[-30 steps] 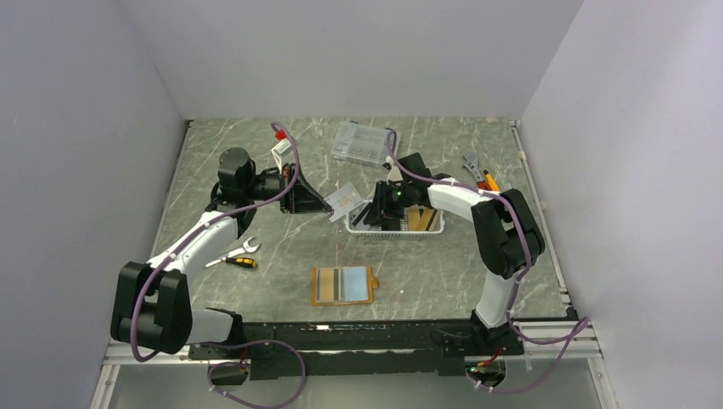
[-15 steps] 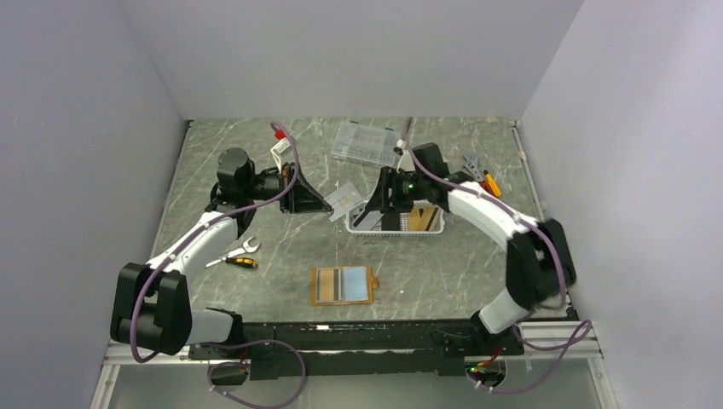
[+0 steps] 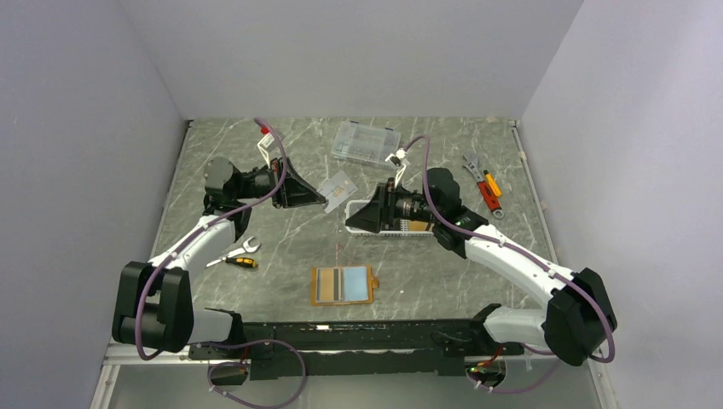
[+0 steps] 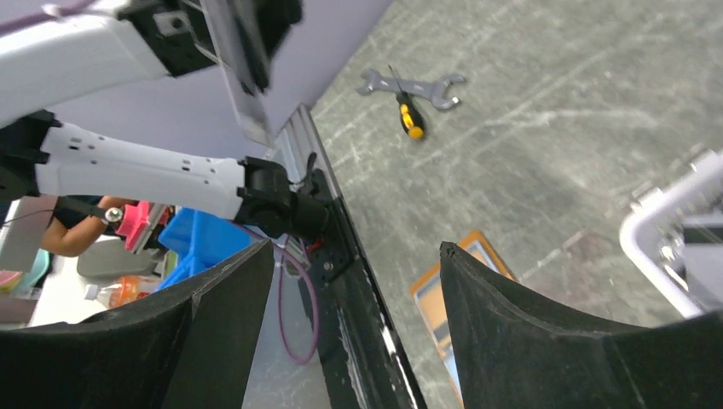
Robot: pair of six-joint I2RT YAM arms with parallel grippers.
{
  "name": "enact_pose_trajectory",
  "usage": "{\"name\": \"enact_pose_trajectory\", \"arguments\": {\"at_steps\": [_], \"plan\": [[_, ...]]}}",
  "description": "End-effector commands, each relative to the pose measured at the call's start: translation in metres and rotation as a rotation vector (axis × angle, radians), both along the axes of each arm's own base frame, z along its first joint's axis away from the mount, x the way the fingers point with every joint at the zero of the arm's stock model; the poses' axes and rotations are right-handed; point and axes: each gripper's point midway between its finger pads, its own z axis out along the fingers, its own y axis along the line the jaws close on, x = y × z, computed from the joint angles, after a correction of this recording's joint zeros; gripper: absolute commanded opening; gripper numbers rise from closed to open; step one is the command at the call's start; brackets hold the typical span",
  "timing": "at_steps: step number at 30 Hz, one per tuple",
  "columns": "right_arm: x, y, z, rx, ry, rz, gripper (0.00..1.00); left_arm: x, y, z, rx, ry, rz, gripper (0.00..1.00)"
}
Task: Put the credit cards into the card holder
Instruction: Insert the credit card into the card holder.
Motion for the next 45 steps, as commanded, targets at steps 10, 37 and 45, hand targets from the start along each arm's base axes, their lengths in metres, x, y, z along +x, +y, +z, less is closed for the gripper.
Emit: {"name": "enact_pose_trajectory", "arguments": {"at_steps": [10,37,45], "plan": [[0.03,0.038,0.098,0.304,-0.233,-0.082,0.66,-0.008,0.001,0.014,-0.057,-0.051,0.012,0.0],[-0.019,0.007,-0.023,-0.08,0.118,0.018,0.0,-0.004,0.006,0.001,0.025,-0.082,-0.012,0.29],[-0.039,-0.037,-0.123,-0.378,0.332,-0.108,0.0,-0.029,-0.001,-0.095,0.436,-0.298,-0.165,0.3]]}}
